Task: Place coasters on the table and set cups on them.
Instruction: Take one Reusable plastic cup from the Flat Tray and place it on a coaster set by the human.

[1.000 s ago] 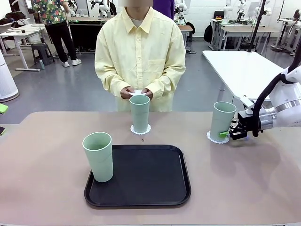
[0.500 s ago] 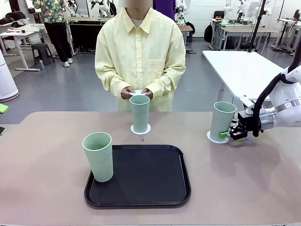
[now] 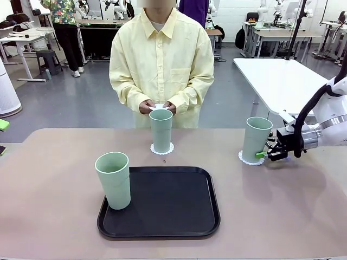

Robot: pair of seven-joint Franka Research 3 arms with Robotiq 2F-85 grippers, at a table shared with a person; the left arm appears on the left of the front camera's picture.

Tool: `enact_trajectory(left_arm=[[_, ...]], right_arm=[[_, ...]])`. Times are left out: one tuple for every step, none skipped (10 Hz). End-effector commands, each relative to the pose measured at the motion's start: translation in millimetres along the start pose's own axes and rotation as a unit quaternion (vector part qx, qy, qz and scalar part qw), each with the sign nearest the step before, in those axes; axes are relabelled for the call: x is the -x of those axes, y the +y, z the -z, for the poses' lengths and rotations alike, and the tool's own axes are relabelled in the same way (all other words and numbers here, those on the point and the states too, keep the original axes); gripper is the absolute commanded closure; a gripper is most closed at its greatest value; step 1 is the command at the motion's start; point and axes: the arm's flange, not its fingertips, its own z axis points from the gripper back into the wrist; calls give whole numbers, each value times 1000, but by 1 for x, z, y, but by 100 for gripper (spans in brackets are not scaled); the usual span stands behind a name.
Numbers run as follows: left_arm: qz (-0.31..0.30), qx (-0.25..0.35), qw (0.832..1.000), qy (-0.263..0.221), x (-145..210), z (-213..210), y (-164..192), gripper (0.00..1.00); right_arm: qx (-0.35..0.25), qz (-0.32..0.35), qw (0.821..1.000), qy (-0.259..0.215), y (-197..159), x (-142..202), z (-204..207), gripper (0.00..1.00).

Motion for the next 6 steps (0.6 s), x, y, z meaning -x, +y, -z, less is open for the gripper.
enact_trajectory(left_arm=[[10, 10, 1000, -4, 0, 0, 1, 0], [10, 10, 1000, -4, 0, 0, 1, 0], [10, 10, 1000, -4, 0, 0, 1, 0], [10, 10, 1000, -4, 0, 0, 1, 0], [10, 10, 1000, -4, 0, 0, 1, 0], [10, 10, 1000, -4, 0, 0, 1, 0]], right_arm=[[-6, 11, 1000, 9, -10, 2, -7, 0], [-6, 12, 1000, 9, -10, 4, -9, 0], [-5, 12, 1000, 8, -9, 5, -11, 0], [-2, 12, 1000, 8, -9, 6, -14, 0], [4, 14, 1000, 10, -8, 7, -19, 0], [11, 17, 1000, 12, -6, 7, -24, 0]])
